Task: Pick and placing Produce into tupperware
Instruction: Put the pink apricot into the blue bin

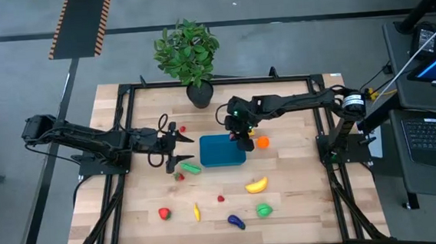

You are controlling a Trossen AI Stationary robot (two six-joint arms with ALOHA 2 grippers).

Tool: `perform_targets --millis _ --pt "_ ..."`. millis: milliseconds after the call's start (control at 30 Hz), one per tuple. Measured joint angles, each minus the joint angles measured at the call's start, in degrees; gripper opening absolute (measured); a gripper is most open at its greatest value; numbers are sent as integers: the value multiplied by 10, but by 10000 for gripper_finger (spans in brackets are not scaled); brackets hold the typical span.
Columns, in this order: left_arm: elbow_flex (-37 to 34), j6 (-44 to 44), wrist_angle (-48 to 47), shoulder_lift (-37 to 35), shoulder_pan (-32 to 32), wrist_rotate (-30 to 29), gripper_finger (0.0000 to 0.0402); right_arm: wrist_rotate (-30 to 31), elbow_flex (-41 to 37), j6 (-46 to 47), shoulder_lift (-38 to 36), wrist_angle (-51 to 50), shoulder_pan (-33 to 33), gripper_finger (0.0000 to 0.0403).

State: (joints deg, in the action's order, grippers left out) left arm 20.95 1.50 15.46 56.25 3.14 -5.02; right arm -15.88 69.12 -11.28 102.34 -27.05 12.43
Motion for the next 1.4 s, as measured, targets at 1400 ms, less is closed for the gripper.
perform_targets --millis 1400 --pt "0 0 0 0 0 0 261 39 -1 4 65 33 -32 113"
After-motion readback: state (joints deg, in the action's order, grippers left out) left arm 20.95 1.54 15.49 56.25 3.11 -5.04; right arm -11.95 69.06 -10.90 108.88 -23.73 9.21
